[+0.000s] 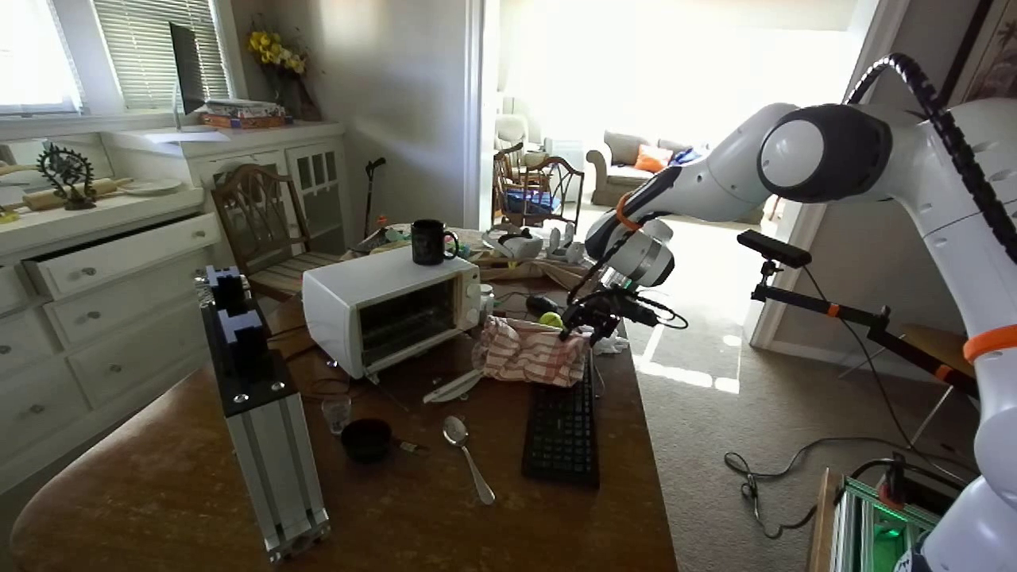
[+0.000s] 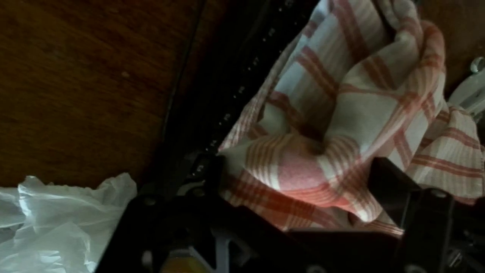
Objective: Close the oven
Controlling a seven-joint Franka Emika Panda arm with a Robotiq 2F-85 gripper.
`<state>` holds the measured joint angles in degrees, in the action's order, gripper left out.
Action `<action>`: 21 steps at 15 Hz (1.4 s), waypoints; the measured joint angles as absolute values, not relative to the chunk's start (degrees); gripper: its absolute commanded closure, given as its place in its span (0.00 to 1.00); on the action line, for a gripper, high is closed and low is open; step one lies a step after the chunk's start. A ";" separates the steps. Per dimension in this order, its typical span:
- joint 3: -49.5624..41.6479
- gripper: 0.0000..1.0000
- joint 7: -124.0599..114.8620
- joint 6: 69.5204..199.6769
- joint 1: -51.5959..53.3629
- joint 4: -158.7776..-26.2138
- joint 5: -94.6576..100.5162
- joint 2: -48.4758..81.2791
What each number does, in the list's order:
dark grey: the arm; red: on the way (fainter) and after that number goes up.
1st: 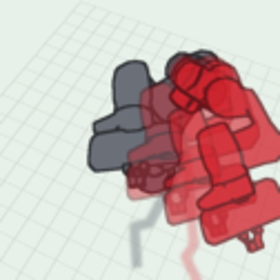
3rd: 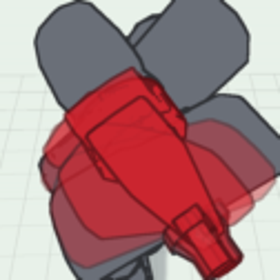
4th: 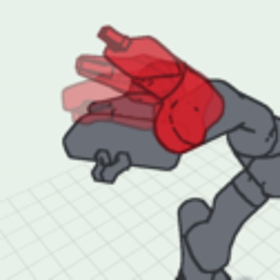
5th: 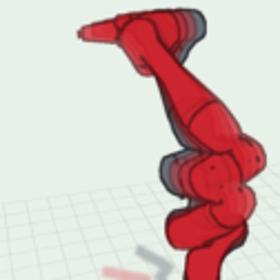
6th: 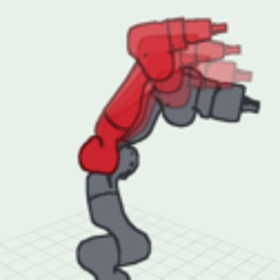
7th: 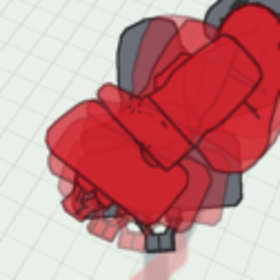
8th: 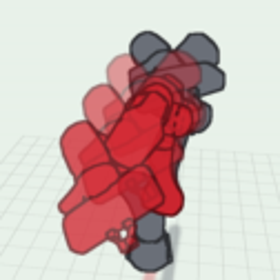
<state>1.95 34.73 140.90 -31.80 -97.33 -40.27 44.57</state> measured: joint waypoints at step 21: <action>3.09 0.95 32.80 145.44 -31.90 -97.48 -40.74 44.66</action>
